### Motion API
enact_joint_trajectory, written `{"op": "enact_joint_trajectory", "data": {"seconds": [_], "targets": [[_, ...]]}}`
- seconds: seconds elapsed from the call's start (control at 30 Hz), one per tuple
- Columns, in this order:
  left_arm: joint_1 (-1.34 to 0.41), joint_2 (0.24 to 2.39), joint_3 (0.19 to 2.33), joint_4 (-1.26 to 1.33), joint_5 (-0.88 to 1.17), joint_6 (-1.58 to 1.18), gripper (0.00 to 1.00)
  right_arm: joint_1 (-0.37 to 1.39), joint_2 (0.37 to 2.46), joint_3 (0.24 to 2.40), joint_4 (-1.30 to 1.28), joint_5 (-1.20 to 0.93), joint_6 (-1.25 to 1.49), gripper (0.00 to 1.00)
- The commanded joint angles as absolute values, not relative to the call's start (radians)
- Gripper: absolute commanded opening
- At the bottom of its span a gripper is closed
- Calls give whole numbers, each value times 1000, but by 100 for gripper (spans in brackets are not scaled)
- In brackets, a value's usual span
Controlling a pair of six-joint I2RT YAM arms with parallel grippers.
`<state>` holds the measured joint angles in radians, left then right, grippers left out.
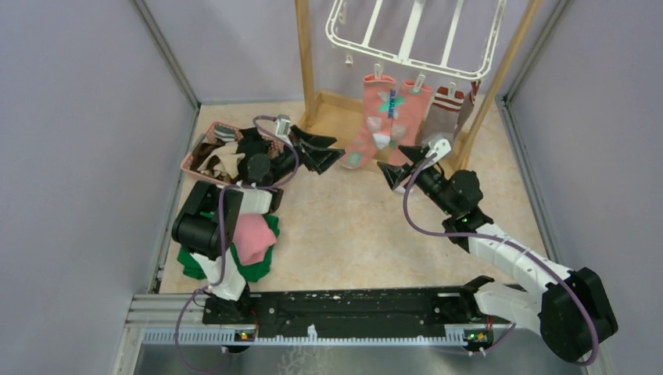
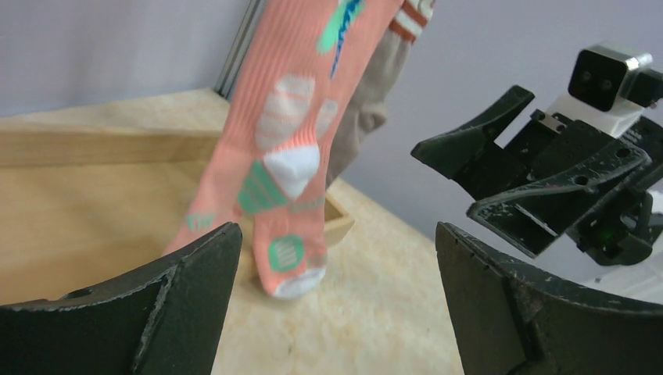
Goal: Clip the socks to the hanger
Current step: Clamp the sock onto the hanger.
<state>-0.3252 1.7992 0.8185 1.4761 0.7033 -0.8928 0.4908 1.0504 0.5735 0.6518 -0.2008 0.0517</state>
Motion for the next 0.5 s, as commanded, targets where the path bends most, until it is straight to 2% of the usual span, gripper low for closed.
{"op": "enact_joint_trajectory", "data": {"seconds": [0.0,0.1,0.3,0.37,0.47], "targets": [[-308,1641,645,1707,762,-698,99,506,1017,471,831,-295,35,72],[-305,1476,545,1465,764,-544,99,505,1025,419,837,-301,52,72],[-306,1149,538,637,594,-206,99,505,1042,309,906,-196,99,74],[-307,1092,518,529,517,-200,99,506,1055,278,969,-125,133,75],[-307,1055,442,587,471,-258,99,505,1114,278,1021,-64,194,76]]}}
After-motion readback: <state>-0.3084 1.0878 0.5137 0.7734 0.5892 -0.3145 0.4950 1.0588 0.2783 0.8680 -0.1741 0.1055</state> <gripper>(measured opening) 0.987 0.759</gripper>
